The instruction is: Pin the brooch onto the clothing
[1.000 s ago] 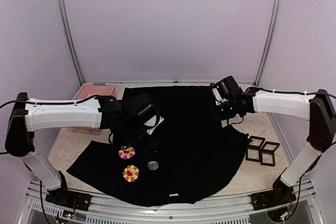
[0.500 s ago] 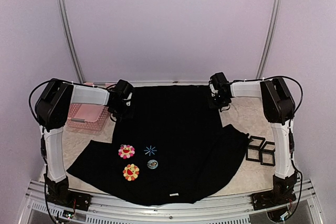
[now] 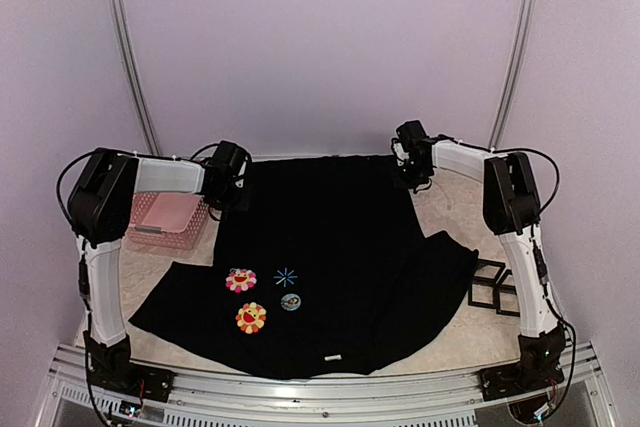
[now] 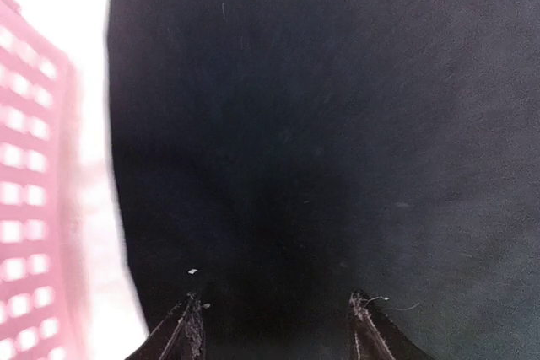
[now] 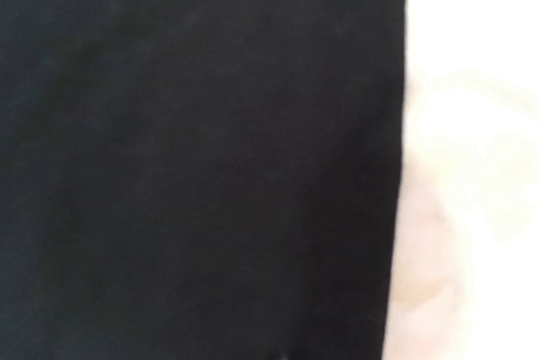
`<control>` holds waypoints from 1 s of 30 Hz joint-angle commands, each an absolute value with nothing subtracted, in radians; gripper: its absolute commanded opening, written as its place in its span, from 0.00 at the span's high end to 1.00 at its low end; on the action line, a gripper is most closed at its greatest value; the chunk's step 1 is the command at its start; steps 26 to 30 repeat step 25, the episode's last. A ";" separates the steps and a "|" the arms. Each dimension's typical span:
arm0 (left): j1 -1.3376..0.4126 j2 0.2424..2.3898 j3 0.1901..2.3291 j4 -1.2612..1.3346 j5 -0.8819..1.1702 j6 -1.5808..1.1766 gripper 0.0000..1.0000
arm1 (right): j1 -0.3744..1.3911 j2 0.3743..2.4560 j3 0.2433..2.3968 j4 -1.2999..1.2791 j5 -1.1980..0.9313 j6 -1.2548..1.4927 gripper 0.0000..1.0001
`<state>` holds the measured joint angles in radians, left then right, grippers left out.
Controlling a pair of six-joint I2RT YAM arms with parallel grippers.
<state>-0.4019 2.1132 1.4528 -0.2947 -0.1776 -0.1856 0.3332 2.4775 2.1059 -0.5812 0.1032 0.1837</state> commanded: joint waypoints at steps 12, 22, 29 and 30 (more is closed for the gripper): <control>-0.247 1.267 0.899 -0.016 -0.431 -0.151 0.06 | 0.187 1.387 1.091 -0.142 -0.136 0.065 0.01; -0.133 1.002 0.544 0.307 -0.494 -0.201 0.01 | 0.154 1.046 0.526 0.221 0.118 0.248 0.01; -0.132 1.009 0.519 0.355 -0.494 -0.190 0.01 | 0.155 1.043 0.503 0.252 0.160 0.225 0.01; -0.132 1.009 0.519 0.355 -0.494 -0.190 0.01 | 0.155 1.043 0.503 0.252 0.160 0.225 0.01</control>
